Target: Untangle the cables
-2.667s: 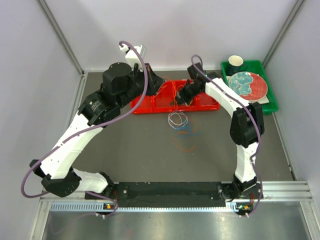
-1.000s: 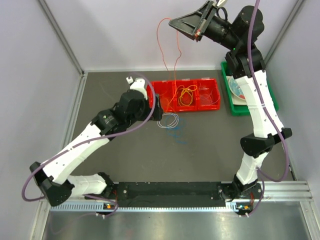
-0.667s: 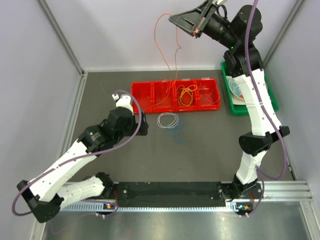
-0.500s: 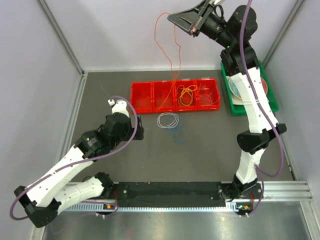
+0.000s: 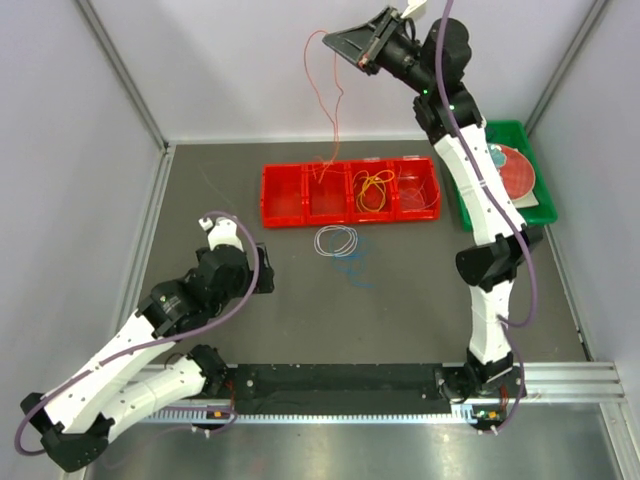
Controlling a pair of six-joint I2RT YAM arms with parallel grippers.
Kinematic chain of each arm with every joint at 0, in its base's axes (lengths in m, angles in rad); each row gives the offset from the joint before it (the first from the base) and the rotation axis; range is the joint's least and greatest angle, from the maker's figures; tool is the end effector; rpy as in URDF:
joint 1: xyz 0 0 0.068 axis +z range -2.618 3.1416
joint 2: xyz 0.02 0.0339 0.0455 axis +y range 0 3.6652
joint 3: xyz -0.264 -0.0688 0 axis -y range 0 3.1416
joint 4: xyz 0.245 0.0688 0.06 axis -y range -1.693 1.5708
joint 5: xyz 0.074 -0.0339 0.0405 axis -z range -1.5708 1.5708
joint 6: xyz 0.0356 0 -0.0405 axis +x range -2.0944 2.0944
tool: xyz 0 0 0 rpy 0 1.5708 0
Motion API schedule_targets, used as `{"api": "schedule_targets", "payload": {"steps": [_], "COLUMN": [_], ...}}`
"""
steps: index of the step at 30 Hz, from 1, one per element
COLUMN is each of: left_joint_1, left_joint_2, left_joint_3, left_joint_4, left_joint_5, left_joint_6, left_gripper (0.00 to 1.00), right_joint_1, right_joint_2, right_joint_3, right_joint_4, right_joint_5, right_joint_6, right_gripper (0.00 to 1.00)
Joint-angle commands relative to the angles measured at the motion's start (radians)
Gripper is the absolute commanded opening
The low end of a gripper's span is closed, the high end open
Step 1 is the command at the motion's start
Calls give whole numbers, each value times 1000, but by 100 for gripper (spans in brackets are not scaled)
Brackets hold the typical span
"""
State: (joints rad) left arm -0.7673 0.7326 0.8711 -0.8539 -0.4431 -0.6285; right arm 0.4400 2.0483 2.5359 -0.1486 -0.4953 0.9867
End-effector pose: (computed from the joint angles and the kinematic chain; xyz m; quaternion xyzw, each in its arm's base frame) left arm 0.1101 -0.0850 0.3137 -0.0294 0.8919 -0.1068 0.4385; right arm 0.3809 0.1980 0.5508 -0.0415 0.5933 0.6249 0.5057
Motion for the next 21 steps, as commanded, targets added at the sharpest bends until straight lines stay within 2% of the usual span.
{"api": "schedule_targets", "payload": {"steps": [1,21], "left_joint_1": [0,0], "left_joint_2": [-2,19], "left_joint_3": [-15,-15], "left_joint_4": [21,15], "left_joint_5": [-49,-63], "left_joint_6": [-22,-31], "left_gripper": [97,98], "right_joint_1": [-4,-34], "right_joint_2": [39,102], "right_joint_3": [47,-108], "right_joint_4": [29,-43], "right_joint_5": [18,38], "right_joint_6": [-46,-194], "right_gripper": [0,0]}}
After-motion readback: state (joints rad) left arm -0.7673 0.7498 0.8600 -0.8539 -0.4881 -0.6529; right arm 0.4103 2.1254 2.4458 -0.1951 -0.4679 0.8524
